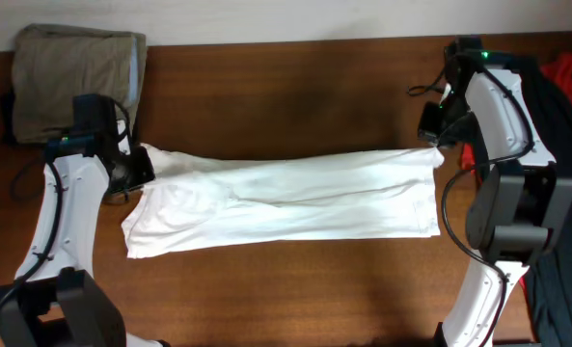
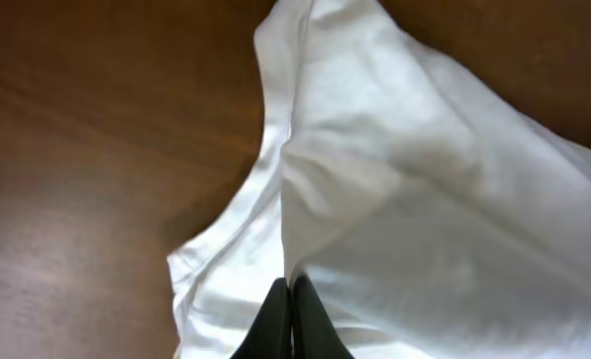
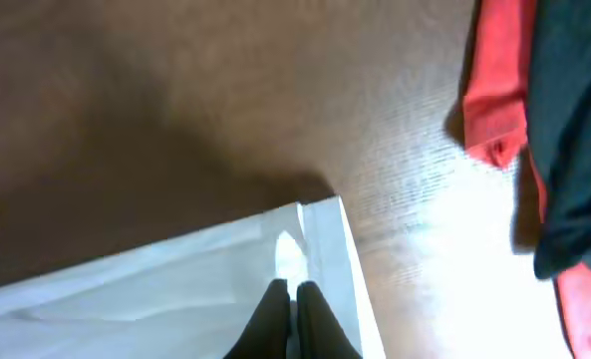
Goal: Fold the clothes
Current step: 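Grasp the folded shirt's top corners and pull them down with both grippers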
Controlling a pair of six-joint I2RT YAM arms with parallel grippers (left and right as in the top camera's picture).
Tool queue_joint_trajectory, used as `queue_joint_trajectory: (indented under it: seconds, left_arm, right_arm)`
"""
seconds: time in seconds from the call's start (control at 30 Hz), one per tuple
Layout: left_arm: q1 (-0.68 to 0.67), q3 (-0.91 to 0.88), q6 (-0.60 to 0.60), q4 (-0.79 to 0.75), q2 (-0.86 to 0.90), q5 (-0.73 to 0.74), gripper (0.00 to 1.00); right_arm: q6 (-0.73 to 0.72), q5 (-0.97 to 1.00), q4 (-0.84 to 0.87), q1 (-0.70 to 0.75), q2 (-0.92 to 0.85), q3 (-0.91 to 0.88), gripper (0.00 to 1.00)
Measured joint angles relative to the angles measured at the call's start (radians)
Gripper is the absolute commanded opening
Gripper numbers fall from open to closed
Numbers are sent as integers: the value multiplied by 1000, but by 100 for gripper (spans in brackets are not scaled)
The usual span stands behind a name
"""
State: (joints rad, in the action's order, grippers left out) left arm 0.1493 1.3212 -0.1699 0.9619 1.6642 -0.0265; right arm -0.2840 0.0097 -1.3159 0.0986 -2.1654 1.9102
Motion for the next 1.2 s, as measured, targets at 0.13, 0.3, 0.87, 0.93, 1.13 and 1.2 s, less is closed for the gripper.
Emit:
queue_joint_trajectory:
  seconds: [0.13, 0.3, 0.87, 0.93, 1.13, 1.2]
  left_arm:
    - [2, -2, -11, 74, 12, 3, 0]
    - [3, -48, -14, 78, 110, 28, 0]
    - [10, 66, -131, 205, 161, -85, 0]
    - [-6, 83, -128, 186, 161, 20, 0]
    - [-146, 15, -61, 32, 163, 140, 0]
    - [-147, -22, -61, -10, 189, 144, 0]
  right_arm:
    - [0, 1, -141, -1, 1, 2, 4]
    - [-1, 5, -249, -61, 1, 2, 9]
    - [26, 5, -107, -86, 11, -142, 28]
    - [67, -82, -69, -93, 11, -148, 15]
    - [83, -106, 58, -187, 13, -344, 16]
    - [82, -107, 124, -185, 26, -423, 16]
